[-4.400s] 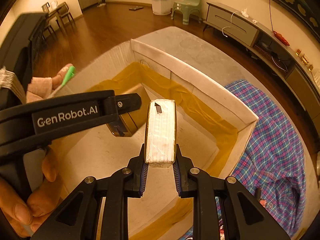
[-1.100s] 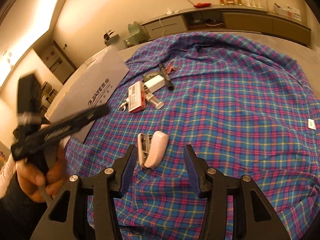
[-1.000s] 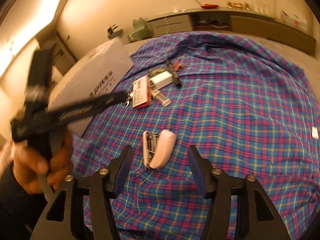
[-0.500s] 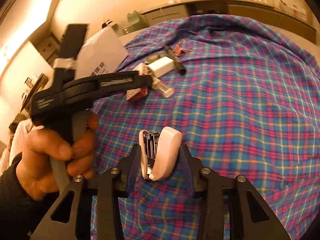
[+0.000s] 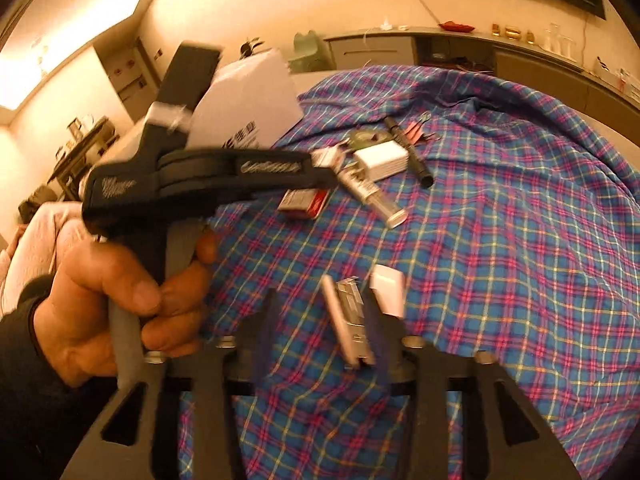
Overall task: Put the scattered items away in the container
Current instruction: 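Lift the staples box with the left gripper while the right gripper lifts the pink stapler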
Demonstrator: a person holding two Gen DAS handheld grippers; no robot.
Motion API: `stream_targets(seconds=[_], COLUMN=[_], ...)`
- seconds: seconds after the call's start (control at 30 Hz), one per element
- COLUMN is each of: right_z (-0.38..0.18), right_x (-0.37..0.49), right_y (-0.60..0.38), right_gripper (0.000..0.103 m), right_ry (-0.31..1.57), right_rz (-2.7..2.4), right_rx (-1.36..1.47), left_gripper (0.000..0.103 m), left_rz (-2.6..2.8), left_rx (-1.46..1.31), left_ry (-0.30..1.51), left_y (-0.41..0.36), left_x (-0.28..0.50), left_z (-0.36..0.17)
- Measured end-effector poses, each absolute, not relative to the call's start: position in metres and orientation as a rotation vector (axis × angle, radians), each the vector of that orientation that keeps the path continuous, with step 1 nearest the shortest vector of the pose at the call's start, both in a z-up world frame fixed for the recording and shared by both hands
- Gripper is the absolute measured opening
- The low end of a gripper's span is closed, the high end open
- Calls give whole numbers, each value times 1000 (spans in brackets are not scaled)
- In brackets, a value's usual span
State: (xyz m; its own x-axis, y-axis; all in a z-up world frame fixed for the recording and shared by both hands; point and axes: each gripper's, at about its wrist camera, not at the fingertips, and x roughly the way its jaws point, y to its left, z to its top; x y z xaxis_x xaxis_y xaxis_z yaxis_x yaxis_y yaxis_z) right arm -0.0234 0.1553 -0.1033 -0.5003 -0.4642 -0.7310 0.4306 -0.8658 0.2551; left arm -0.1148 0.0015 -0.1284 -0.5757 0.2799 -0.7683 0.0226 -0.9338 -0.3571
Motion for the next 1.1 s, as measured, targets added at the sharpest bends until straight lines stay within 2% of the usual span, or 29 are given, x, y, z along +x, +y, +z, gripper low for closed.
stream_targets(seconds=[0.03, 0.23, 0.33, 0.4, 0.47, 0.57, 0.63, 0.7, 0.77, 0.8, 0.9, 1.0, 1.07, 1.1], right_z=[-104, -95, -91, -99, -110, -106, -98, -94, -101, -106, -110, -97, -86, -83], right_x=[-26, -37, -40, -45, -48, -42, -33, -13, 6, 11, 11, -2, -14, -20], right_y=[157, 176, 184, 184, 182, 174, 160, 132, 105, 98, 97, 123, 147, 158], right_gripper=[60, 60, 60, 59, 43, 43, 42, 19, 16, 16, 16, 26, 39, 40], right_ry=[-59, -210, -222, -193, -160, -117, 25, 389, 728, 793, 683, 396, 169, 68], right_rz=[-2359, -2383, -2418, -2423, -2414, -2402, -2438, -2516, -2526, -2505, -2428, -2439, -2465, -2477], right_rx=[1164, 1147, 1150, 1220, 1290, 1266, 1203, 1094, 988, 971, 1033, 1076, 1074, 1072], left_gripper=[49, 53, 52, 47, 42, 42, 42, 41, 41, 41, 41, 41, 41, 41], left_rz=[2618, 2645, 2656, 2660, 2659, 2643, 2633, 2640, 2663, 2673, 2695, 2696, 2693, 2691], left_rx=[-1368, -1366, -1357, -1357, -1357, -1365, -1369, -1369, -1366, -1366, -1367, -1365, -1362, -1361], left_ry=[-473, -293, -241, -238, -254, -306, -342, -359, -355, -346, -314, -318, -333, -340], left_y=[5, 26, 28, 27, 25, 19, 16, 13, 11, 10, 9, 6, 4, 3], left_x=[-114, -112, -110, -111, -111, -111, -111, -110, -109, -108, -107, -106, -106, -105], left_z=[-128, -127, -128, -128, -128, -128, -128, -126, -124, -124, -122, -120, -119, -118])
